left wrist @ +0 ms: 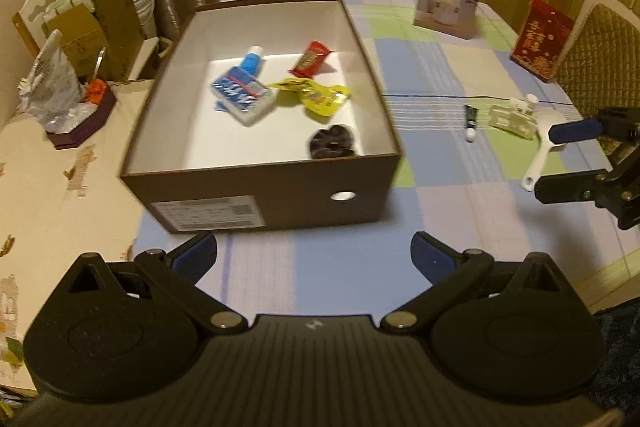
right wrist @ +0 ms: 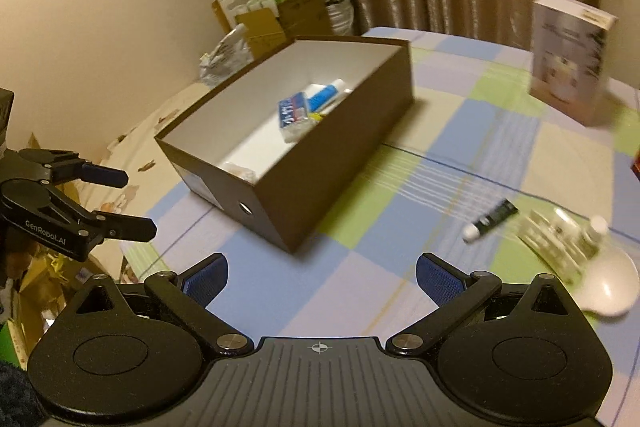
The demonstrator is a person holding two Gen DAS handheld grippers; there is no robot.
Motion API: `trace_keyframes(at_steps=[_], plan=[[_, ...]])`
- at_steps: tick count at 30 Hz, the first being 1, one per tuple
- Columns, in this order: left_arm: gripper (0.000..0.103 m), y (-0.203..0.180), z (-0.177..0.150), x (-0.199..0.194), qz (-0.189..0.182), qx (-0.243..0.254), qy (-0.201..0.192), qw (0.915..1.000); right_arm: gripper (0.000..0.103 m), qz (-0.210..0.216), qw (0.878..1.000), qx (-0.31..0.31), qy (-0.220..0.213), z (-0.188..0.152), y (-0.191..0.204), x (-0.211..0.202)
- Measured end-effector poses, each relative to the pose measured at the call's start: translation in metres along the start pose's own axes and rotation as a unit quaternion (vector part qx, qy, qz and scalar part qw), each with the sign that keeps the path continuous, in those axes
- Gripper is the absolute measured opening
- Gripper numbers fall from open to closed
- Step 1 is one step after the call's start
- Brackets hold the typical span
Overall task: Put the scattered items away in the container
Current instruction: 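Withdraw both tools from the box toward the white spoon and holder, then lower the left tool onto the white toothbrush holder while the right tool approaches the white spoon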
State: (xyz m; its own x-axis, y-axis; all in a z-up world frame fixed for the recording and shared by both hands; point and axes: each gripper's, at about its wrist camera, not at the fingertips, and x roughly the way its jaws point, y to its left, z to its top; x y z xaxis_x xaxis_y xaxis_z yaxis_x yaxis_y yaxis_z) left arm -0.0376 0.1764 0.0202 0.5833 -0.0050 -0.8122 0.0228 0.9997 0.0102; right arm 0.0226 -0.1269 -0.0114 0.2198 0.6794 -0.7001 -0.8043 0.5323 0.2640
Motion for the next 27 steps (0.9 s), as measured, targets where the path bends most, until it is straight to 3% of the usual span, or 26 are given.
trace_keyframes(at_steps=[12,27], plan=[[0.102,-0.076,0.012,0.020,-0.061,0.049,0.001,0.9969,0.103,-0.044,0.995,0.092,-0.012,-0.035,-0.045,-0.042],[0.101,-0.160,0.048,0.071,-0.123,0.112,0.005,0.9861,0.103,-0.126,0.975,0.175,-0.043,-0.058,-0.110,-0.088]])
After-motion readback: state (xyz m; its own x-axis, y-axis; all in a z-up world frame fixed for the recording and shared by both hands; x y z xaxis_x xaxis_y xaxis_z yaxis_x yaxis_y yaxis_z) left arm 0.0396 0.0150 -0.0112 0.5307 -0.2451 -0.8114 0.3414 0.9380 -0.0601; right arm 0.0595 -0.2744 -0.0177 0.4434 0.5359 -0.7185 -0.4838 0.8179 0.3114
